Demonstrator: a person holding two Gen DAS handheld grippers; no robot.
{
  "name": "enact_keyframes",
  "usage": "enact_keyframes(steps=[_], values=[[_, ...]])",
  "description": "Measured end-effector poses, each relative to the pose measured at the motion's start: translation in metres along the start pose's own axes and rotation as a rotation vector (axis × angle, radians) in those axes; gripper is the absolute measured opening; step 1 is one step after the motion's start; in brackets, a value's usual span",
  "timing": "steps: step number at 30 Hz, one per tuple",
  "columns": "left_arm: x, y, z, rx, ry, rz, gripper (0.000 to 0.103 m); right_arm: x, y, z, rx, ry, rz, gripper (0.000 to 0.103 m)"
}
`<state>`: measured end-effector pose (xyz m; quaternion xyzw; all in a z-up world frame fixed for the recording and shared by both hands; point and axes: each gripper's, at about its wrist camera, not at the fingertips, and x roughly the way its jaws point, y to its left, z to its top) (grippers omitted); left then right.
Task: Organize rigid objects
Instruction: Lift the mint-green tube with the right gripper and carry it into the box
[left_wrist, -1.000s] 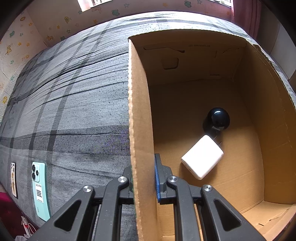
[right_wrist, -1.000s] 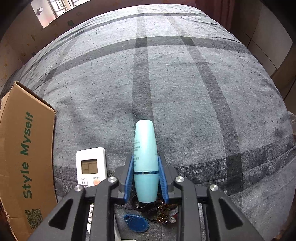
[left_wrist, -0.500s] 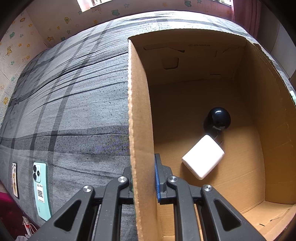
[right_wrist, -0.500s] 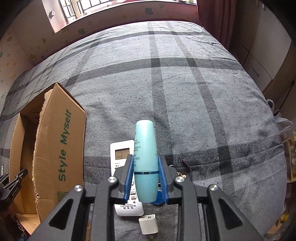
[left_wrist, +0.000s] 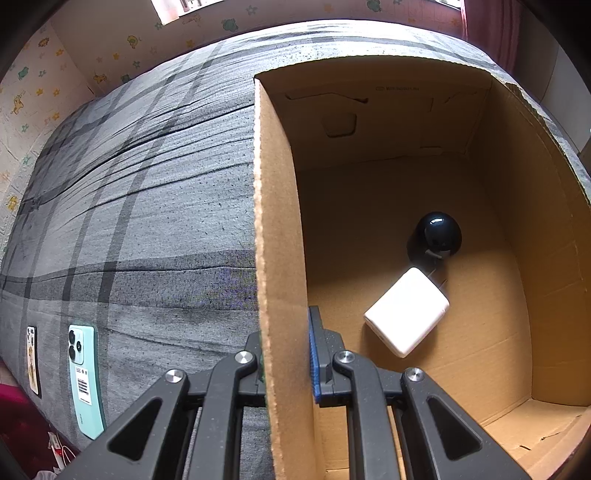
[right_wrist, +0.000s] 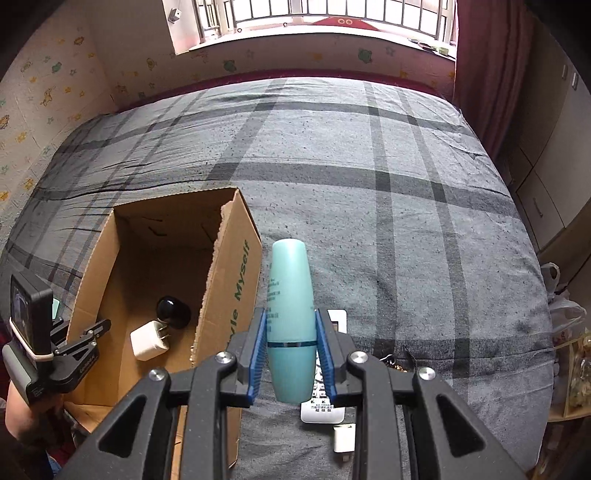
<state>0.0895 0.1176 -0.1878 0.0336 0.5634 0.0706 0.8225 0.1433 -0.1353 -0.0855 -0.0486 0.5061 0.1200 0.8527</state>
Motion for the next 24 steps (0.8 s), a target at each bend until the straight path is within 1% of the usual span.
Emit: enact_keyframes(steps=[6,10,18,24], values=[[0.000,0.000,0.000,-0.002,0.001,0.000,0.014,-0.008,0.025,0.009,-0.062,-0.017,0.011,0.027],[0.000,0.000,0.000,0.001,0.003,0.001,0.013,-0.007,0.041,0.014,-0.091,-0.016,0.037,0.027],[0.001,0.000,0.001,0.001,0.003,0.001,0.014,0.007,0.078,0.021,-0.159,0.008,0.077,0.027],[0.001,0.002,0.001,-0.002,0.003,-0.006,0.014,0.027,0.108,0.024,-0.204,0.043,0.115,0.027]])
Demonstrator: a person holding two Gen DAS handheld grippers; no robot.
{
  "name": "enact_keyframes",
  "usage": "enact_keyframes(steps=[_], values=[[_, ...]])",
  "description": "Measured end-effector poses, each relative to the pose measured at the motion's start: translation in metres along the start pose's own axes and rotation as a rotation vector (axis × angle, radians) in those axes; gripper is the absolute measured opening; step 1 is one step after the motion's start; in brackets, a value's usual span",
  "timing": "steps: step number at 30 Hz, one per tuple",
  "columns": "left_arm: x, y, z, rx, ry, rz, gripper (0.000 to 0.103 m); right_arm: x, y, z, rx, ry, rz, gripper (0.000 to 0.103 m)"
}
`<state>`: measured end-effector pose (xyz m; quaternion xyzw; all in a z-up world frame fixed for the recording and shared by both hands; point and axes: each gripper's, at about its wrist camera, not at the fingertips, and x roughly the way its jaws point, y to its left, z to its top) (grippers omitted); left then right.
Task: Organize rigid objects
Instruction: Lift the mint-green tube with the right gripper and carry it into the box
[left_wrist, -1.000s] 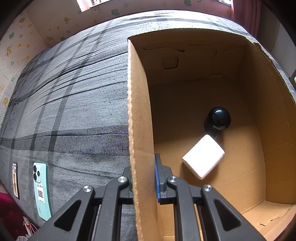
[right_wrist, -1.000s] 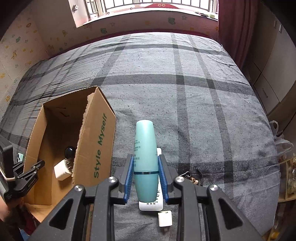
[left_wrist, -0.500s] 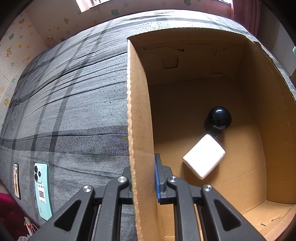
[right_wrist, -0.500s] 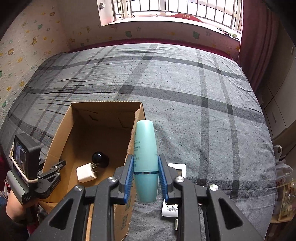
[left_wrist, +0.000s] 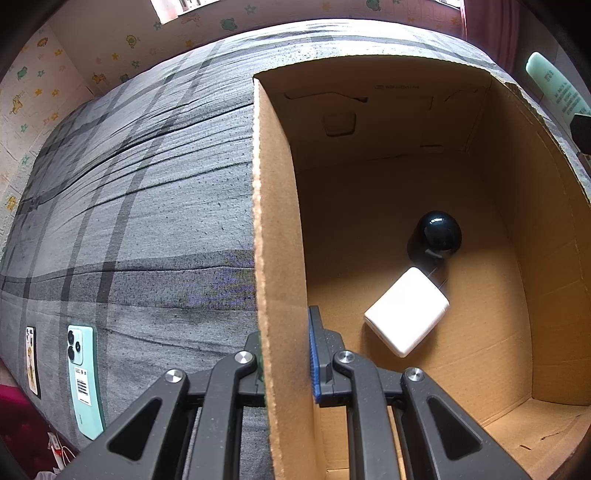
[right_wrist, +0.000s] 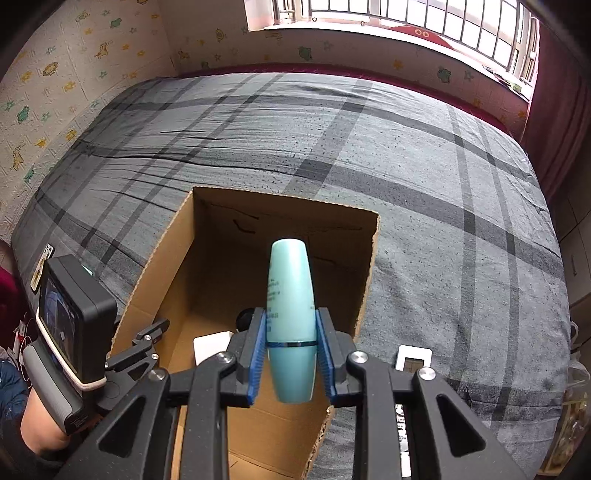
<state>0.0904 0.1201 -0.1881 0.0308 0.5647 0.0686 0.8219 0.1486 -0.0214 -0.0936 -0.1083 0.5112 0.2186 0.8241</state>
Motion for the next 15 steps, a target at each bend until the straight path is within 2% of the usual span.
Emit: enact_keyframes(steps=[9,15], values=[[0.000,0.000,-0.001,0.000,-0.001,-0.001,0.014,0.045,0.037,-0.003,-0.050,0.067,0.028,0.027],[0.000,0.000,-0.001,-0.002,-0.004,0.000,0.014,0.074,0.046,-0.013,-0.041,0.127,0.035,0.027]])
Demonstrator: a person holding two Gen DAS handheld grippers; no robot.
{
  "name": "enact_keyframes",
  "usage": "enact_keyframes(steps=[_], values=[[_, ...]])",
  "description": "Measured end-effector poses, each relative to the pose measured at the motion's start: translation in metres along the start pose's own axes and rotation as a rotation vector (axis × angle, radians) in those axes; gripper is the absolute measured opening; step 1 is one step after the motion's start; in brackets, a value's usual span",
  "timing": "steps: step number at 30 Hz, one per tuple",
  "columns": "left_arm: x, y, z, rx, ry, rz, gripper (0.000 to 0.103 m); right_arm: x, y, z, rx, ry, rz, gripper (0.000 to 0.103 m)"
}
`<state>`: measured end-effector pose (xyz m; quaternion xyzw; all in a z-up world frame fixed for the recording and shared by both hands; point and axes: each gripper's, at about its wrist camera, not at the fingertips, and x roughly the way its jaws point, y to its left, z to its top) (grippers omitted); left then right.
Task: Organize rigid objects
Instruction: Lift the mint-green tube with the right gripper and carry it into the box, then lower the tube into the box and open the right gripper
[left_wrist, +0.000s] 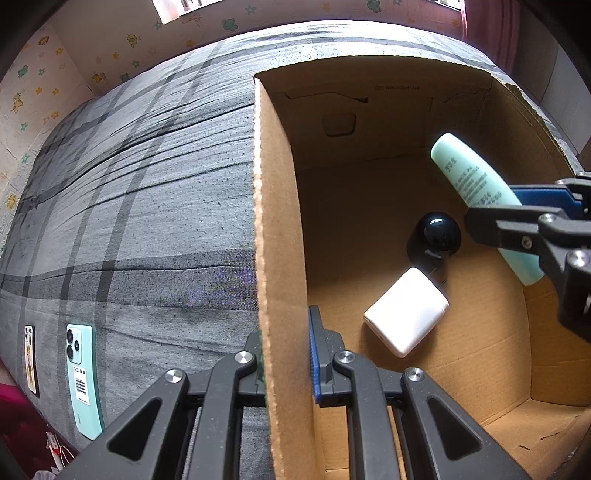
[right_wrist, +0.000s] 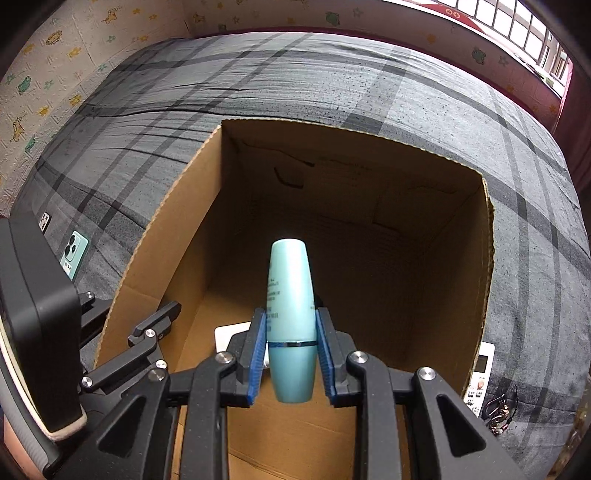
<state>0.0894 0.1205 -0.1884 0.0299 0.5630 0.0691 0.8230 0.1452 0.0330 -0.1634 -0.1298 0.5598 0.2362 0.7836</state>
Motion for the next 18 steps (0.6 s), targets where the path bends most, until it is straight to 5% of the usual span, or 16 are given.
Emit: enact_keyframes(steps=[18], values=[[-0.001,-0.003,0.001,0.005,0.002,0.006,0.014,0.020,0.006,-0.008,0.002,0.042,0.004,0.029]])
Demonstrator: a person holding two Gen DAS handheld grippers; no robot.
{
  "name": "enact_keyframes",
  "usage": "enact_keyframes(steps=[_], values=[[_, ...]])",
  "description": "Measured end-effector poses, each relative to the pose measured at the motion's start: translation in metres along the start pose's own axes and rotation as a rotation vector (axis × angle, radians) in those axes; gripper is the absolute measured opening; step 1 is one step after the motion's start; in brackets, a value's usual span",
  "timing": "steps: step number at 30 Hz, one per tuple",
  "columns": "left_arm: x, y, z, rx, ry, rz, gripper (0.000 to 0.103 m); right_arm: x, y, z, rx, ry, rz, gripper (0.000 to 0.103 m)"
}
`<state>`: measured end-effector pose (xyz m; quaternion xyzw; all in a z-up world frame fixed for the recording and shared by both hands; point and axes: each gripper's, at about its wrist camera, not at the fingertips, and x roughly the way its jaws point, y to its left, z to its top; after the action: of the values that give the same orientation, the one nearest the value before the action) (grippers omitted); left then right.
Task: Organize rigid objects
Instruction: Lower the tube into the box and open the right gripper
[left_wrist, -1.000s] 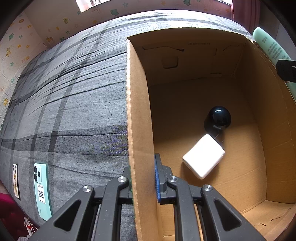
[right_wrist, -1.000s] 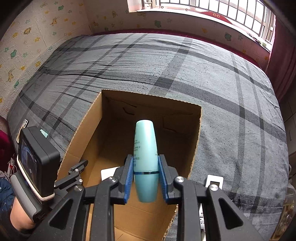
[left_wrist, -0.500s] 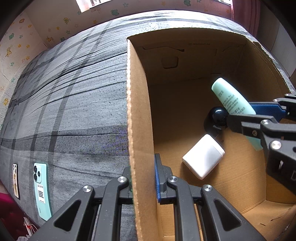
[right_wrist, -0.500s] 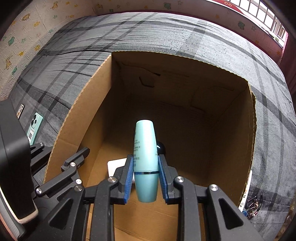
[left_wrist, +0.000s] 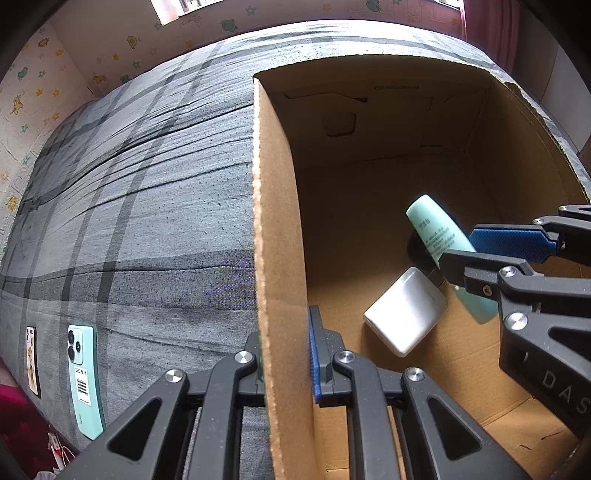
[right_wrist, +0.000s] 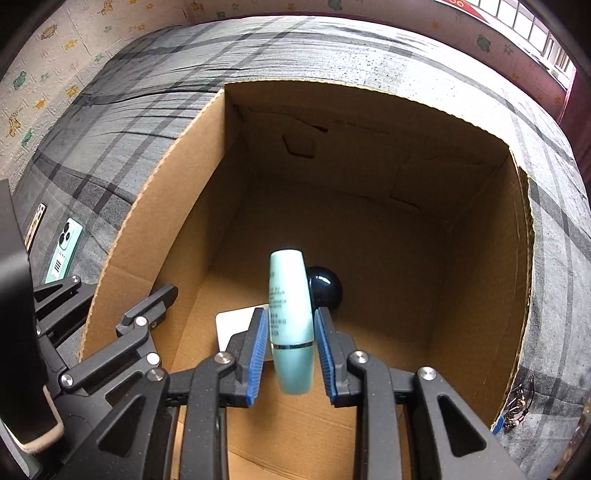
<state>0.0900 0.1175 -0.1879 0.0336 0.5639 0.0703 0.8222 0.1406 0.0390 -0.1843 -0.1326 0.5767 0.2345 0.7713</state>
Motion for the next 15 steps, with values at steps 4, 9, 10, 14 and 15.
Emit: enact_keyframes(steps=[4,9,10,14,15], values=[[0.000,0.001,0.000,-0.001,0.001,-0.002,0.014,-0.008,-0.001,-0.002,0.004,-0.021,-0.004,0.042],[0.001,0.001,0.000,-0.001,0.002,-0.002,0.014,-0.027,-0.002,-0.002,0.003,-0.068,-0.015,0.049],[0.001,0.002,0.000,-0.001,0.002,-0.002,0.014,-0.031,-0.002,-0.002,-0.002,-0.079,-0.019,0.050],[0.001,0.002,0.000,0.000,0.002,-0.002,0.014,-0.045,-0.005,-0.003,0.000,-0.110,-0.031,0.055],[0.001,0.002,0.000,0.000,0.002,-0.003,0.014,-0.047,-0.006,-0.003,0.004,-0.113,-0.032,0.058]])
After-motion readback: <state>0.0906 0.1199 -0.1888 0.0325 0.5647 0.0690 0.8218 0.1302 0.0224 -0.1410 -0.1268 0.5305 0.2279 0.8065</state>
